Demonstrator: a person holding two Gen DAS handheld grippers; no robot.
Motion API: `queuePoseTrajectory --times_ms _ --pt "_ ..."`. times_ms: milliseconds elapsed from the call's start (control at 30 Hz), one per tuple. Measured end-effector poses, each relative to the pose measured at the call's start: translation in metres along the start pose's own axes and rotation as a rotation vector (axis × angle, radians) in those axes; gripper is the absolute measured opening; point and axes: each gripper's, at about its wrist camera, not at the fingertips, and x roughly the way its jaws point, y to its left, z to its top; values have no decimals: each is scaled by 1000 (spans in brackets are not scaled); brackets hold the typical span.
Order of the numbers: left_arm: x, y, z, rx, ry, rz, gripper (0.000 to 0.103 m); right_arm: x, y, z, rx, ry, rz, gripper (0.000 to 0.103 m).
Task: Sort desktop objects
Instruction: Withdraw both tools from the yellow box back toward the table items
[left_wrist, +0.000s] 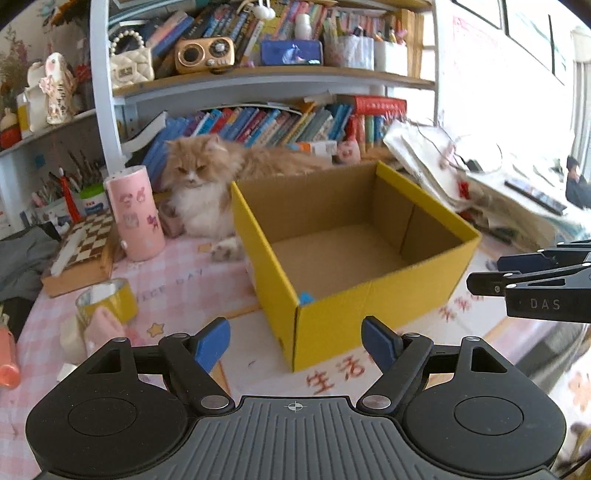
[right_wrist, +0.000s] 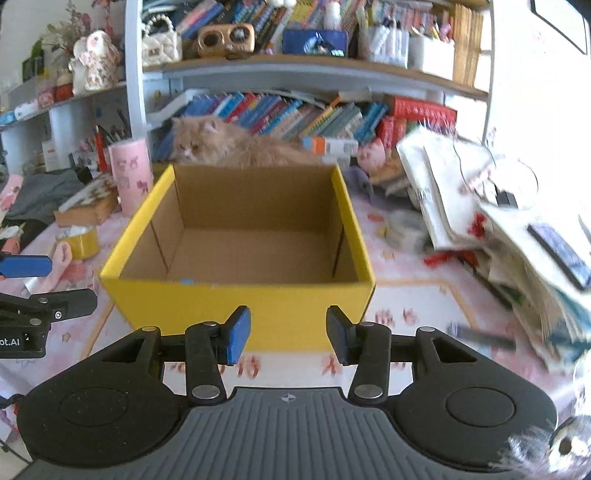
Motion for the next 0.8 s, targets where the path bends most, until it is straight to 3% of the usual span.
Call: queuePoseTrajectory --times_ms 300,800 --pt "-9 21 -22 28 51 -45 81 -6 44 -26 52 93 -3 43" --pt "-32 72 -46 49 101 -54 81 0 134 -34 -35 140 75 47"
